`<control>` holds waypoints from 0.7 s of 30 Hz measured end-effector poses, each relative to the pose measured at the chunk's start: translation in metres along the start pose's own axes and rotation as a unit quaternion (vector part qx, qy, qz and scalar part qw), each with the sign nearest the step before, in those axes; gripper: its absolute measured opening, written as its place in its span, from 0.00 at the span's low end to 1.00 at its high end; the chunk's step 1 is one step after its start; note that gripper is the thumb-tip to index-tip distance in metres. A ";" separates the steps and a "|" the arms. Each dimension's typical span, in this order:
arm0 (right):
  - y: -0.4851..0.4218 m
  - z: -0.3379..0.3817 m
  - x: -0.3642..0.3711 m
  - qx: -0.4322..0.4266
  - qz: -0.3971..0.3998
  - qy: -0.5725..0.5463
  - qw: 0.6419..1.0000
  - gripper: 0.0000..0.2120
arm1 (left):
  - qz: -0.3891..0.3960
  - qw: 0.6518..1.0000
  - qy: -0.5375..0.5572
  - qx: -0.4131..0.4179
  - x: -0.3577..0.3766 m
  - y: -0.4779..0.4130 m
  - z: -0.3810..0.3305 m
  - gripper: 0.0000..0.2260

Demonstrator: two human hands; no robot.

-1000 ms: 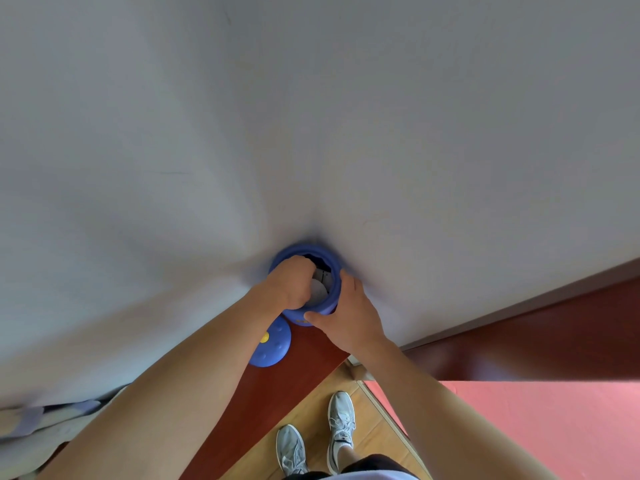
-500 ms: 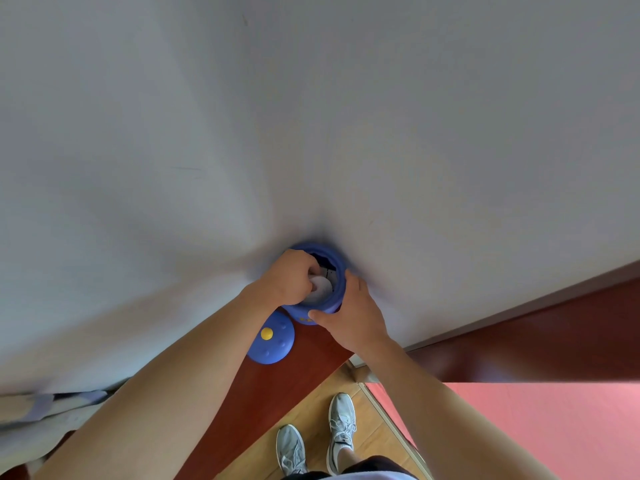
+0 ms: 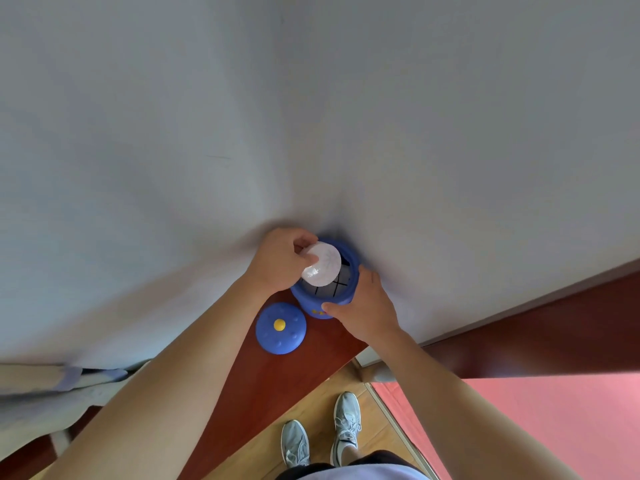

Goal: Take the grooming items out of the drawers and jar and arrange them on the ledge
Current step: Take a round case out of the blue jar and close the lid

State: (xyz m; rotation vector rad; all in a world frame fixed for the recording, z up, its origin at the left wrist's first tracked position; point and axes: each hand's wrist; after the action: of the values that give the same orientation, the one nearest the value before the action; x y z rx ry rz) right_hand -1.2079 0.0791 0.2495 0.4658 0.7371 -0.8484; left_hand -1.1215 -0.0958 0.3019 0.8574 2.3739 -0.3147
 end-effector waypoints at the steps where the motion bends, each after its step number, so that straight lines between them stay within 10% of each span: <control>1: 0.000 0.000 0.000 -0.002 -0.001 0.000 1.000 0.42 | -0.010 1.000 0.021 -0.016 -0.004 0.003 0.002 0.14; 21: 0.002 0.007 0.001 0.003 0.012 0.055 0.998 0.47 | -0.187 0.930 0.158 -0.273 -0.034 0.123 0.102 0.22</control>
State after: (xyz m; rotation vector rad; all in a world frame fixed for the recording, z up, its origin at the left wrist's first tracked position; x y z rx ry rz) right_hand -1.2033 0.0749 0.2532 0.5283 0.8290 -0.8080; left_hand -0.9755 -0.0600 0.2382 0.1975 2.7096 0.3616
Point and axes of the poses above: each hand's wrist, its own y-axis away from the middle knuckle, its own x-axis out of the palm, z = x × y, and after that the axes turned 13 degrees about -z, right-handed
